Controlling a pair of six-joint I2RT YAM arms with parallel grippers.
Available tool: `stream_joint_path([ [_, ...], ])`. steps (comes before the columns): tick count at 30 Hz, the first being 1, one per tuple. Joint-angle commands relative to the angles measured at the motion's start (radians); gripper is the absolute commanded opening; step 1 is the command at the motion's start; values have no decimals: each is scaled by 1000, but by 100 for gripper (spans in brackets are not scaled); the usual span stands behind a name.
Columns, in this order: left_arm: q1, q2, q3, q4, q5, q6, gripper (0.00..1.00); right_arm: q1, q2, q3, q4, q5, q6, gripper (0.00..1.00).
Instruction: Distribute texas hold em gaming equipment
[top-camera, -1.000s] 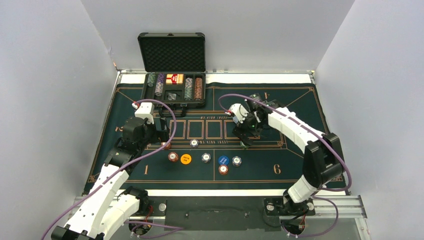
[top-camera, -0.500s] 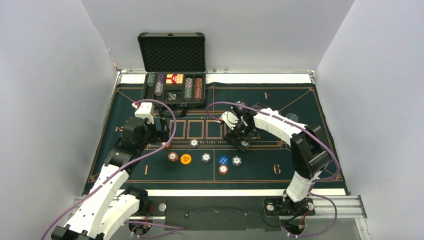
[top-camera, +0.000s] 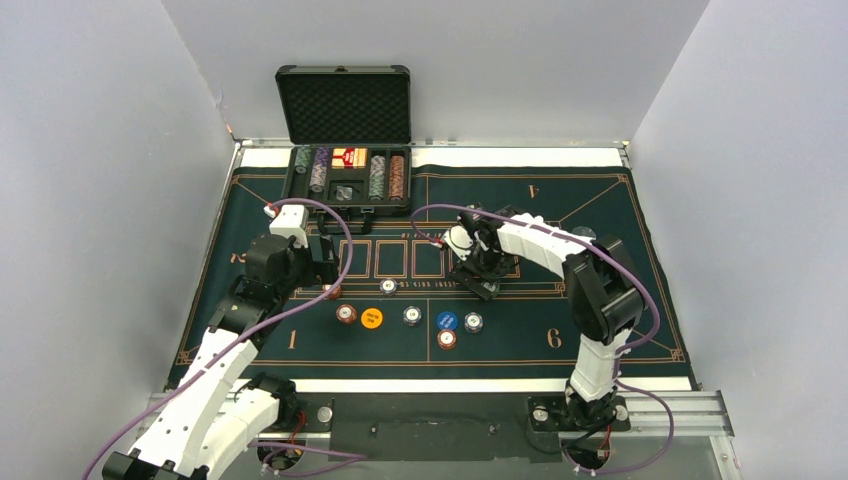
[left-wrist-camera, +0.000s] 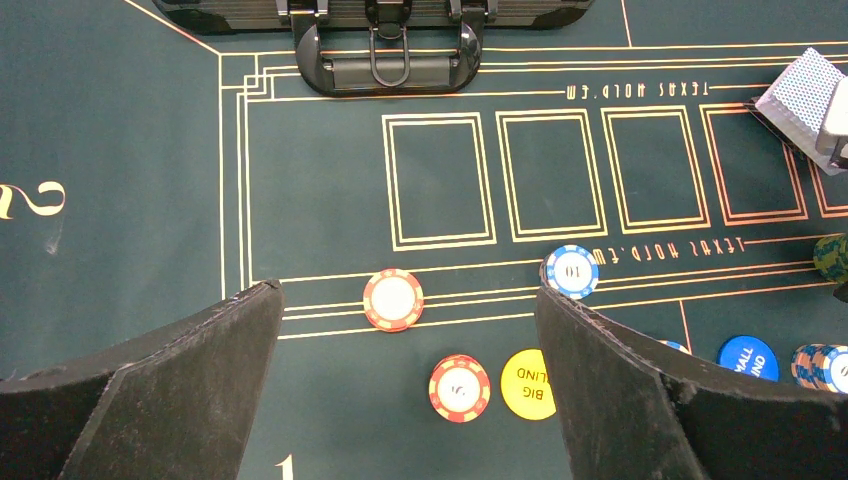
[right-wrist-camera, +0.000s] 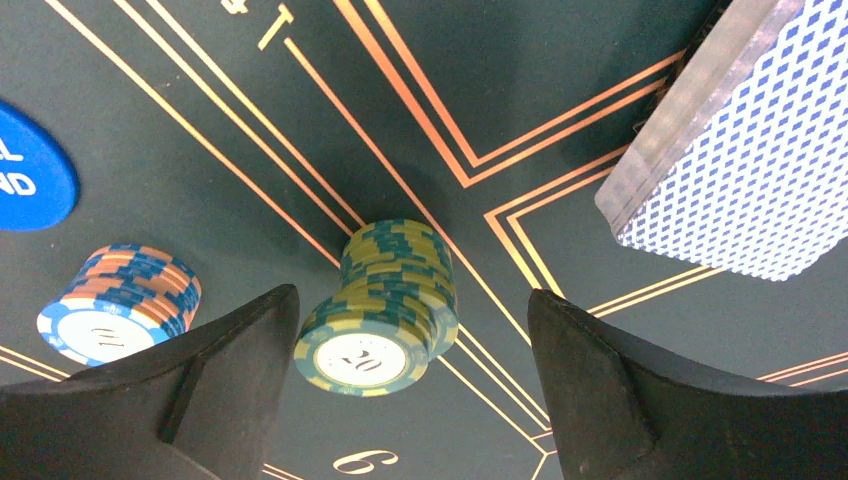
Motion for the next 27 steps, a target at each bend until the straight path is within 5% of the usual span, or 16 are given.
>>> stream_joint_path([
  [1,7,-6,9,52,-2,17,97,7,1,33,-1,15,10,74],
  [6,7,-6,8,54,1,17,97,7,4,36,-10,7,5,62],
  [20,6,-6,8,54,1,18,97,7,-20,43,-41,-36,-14,9],
  [27,7,-5,8,53,1,18,97,-4,-77,44,-47,-51,-23,0],
])
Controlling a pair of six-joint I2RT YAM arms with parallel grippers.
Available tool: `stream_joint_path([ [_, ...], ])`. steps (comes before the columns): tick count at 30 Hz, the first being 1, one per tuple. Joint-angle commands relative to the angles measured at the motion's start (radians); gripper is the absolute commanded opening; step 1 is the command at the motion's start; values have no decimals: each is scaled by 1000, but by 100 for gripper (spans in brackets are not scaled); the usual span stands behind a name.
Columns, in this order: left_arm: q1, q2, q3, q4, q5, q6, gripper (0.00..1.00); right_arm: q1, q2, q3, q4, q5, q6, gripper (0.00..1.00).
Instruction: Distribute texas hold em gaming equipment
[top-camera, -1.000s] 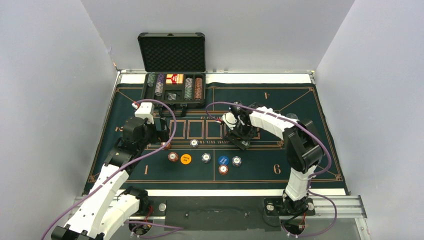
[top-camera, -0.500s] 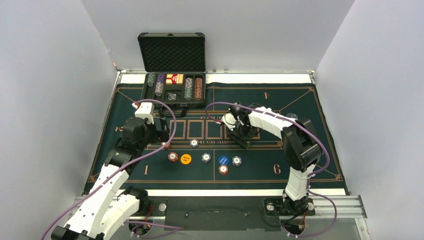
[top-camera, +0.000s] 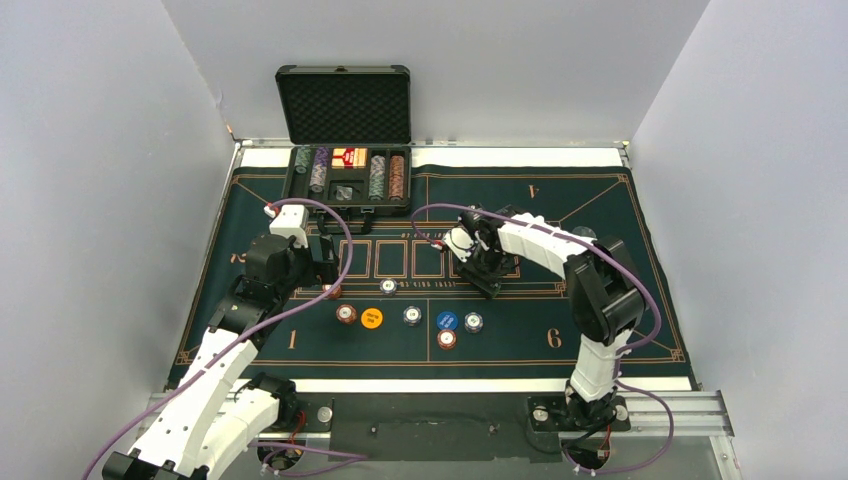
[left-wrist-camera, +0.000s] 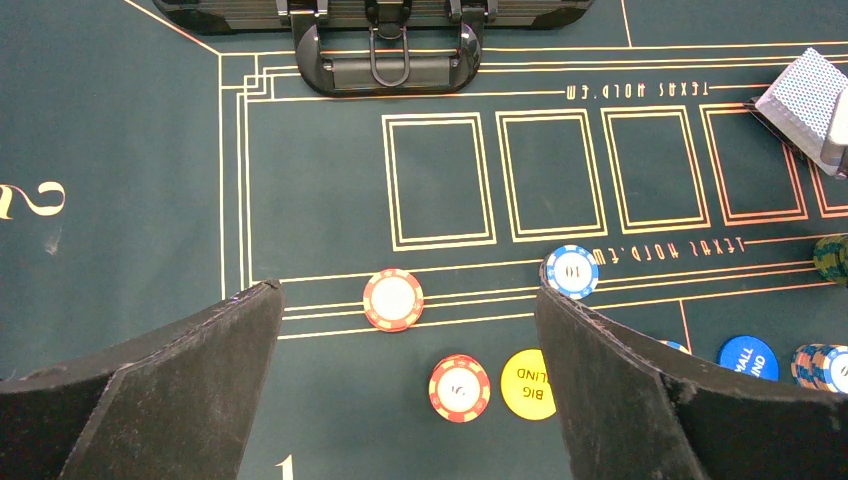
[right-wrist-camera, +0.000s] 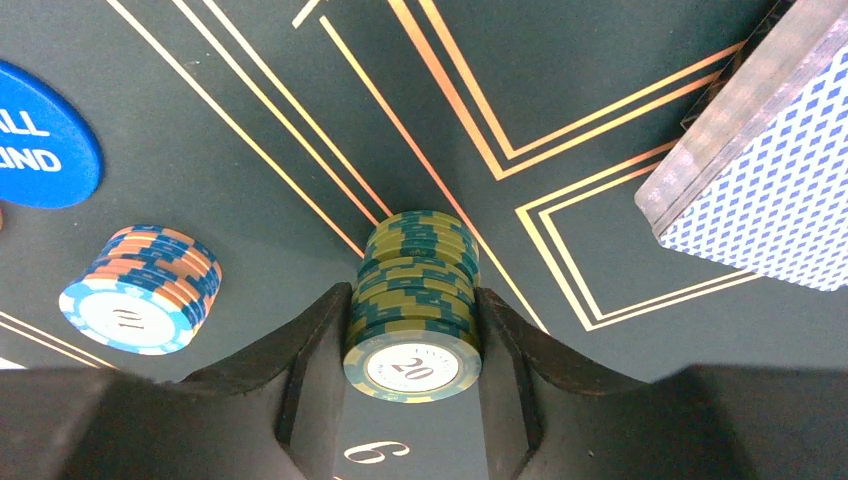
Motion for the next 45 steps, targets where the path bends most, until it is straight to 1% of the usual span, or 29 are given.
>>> stream_joint_path([
  [1,7,-5,7,53,1,17,97,-7,-87,41,-14,-22,-16,0],
  [10,6,-5,8,52,1,17,97,-58,-155,24,-23,-44,-26,0],
  [16,6,-15,11,52,8,17,97,-157,-236,-11,-52,-54,-44,0],
  [20,7,-24,11,55,11,17,97,-255,-278,-49,-84,-59,-67,0],
  [25,7,-29,11,57,16,20,97,-427,-332,-114,-83,-58,-82,0],
  [28,7,-31,11,60,23,21,97,-560,-356,-139,-80,-59,-99,0],
  [31,7,-30,9,63,29,20,97,-642,-374,-155,-78,-46,-116,0],
  [37,5,-36,9,64,37,20,97,-792,-351,-160,-43,-10,-124,0],
  [41,5,-38,9,64,38,21,97,-823,-300,-165,23,31,-100,0],
  [45,5,-38,9,63,38,20,97,-823,-238,-166,87,54,-66,0],
])
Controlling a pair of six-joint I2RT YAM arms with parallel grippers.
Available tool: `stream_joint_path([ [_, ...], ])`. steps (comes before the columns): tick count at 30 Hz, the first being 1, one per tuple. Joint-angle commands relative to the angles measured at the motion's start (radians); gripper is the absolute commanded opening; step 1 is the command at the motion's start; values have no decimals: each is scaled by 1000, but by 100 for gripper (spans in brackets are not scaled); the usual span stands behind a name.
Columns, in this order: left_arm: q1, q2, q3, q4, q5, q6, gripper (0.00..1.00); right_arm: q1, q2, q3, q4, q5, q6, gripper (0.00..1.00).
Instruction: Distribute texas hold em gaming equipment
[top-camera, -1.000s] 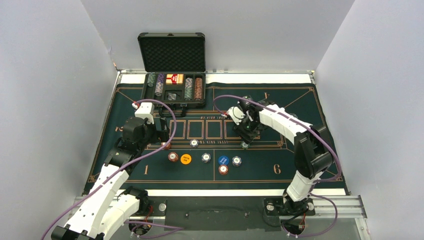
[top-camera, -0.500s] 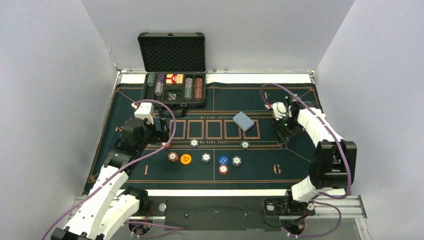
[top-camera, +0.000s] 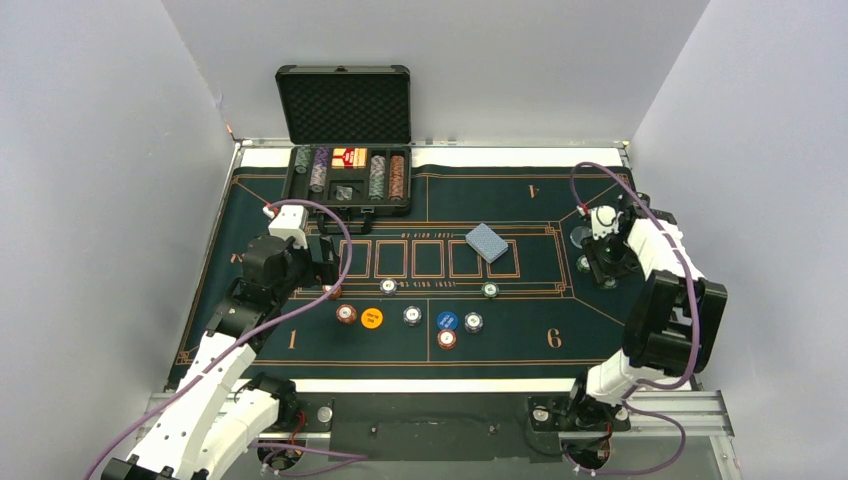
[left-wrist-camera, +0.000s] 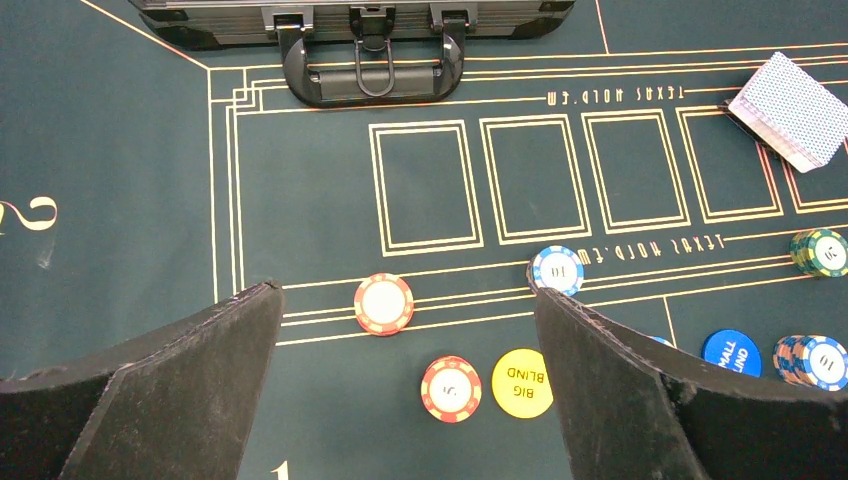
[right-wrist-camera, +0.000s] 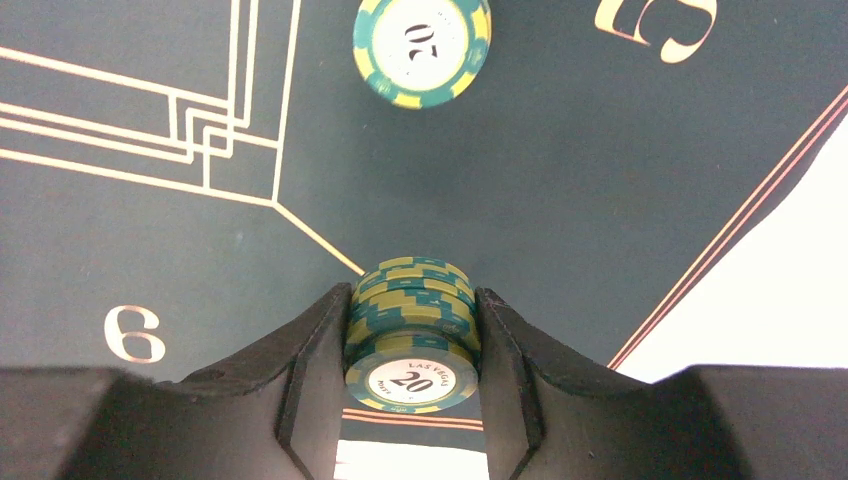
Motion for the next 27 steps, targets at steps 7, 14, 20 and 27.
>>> stream_joint_path([
  [7,5,-10,9,62,10,13,97,6,126,-21,168,44,63,0],
  [14,5,-9,8,61,9,13,97,16,176,-26,199,37,100,18],
  [20,5,-10,7,61,9,13,97,18,180,-45,194,37,93,49],
  [27,5,-13,8,61,13,12,97,18,143,-44,177,21,89,70],
])
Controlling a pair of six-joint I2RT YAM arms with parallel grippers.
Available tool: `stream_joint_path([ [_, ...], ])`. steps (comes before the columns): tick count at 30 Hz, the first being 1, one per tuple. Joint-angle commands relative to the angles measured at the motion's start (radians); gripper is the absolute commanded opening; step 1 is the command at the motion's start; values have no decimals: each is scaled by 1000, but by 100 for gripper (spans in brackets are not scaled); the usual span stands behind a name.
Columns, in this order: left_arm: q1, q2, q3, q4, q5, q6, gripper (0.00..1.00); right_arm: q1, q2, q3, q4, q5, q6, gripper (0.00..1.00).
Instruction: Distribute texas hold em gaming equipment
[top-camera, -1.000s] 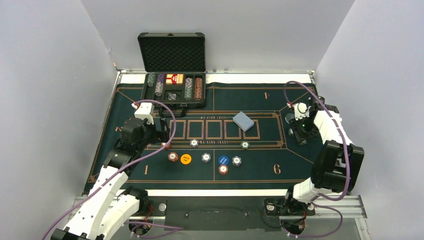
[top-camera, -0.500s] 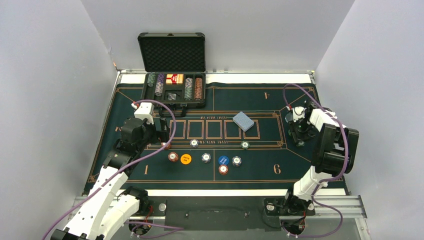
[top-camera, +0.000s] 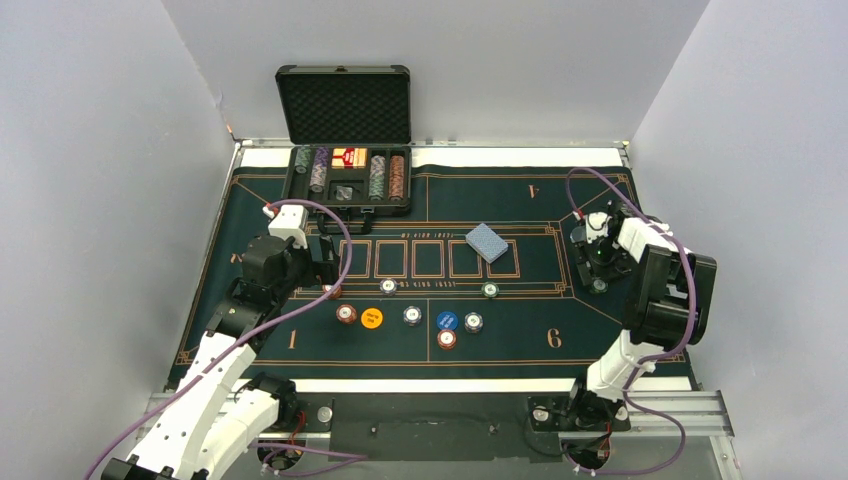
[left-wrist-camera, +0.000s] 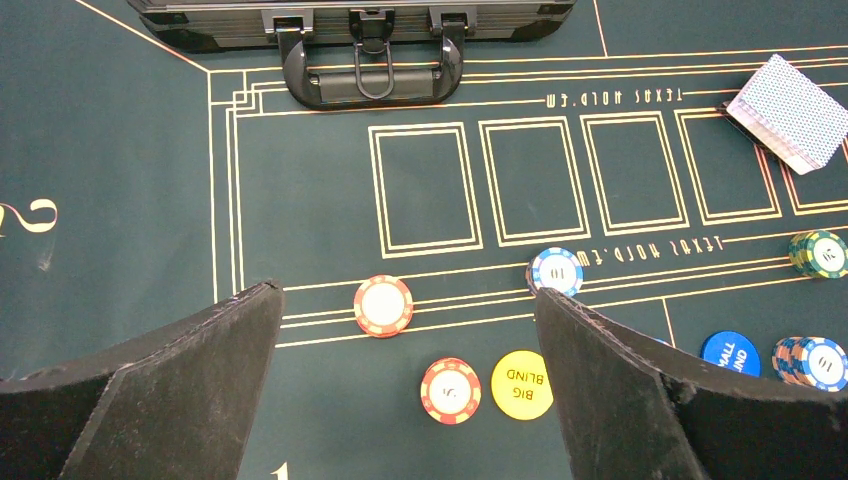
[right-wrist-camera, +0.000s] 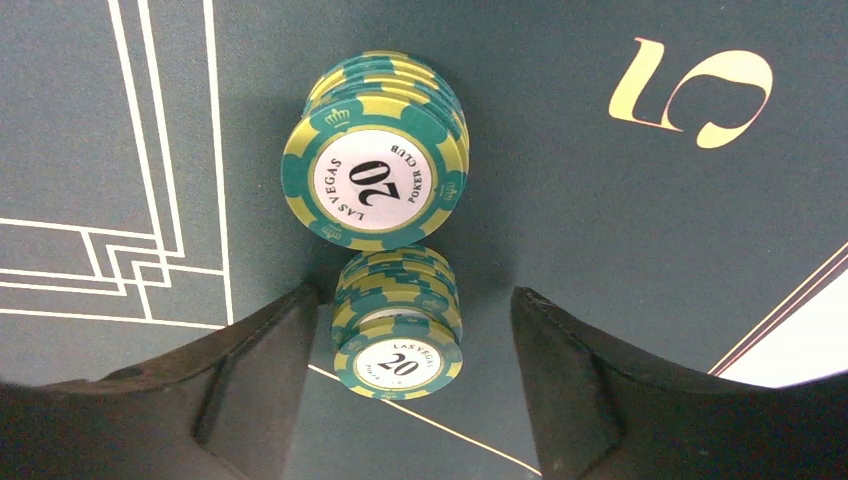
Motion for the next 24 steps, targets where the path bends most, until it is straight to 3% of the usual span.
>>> stream_joint_path([
  [1,5,-13,10,55,12,12,97,7,-50,-5,-18,-22,9,72],
  [9,5,-27,9,55,30,8,97,-6,-284,73,-186,-53,-31,83],
  [11,5,-29,8,57,39,4,97,0,-344,102,-241,-119,-68,85],
  [13,5,-25,7,60,49,-1,97,32,-381,135,-304,-283,-124,85],
  [15,5,-16,7,63,56,-3,97,119,-403,151,-358,-412,-202,85],
  [19,4,7,7,64,60,-5,97,413,-422,115,-373,-573,-371,87],
  [24,5,14,4,59,31,-3,97,709,-322,129,-441,-574,-561,88],
])
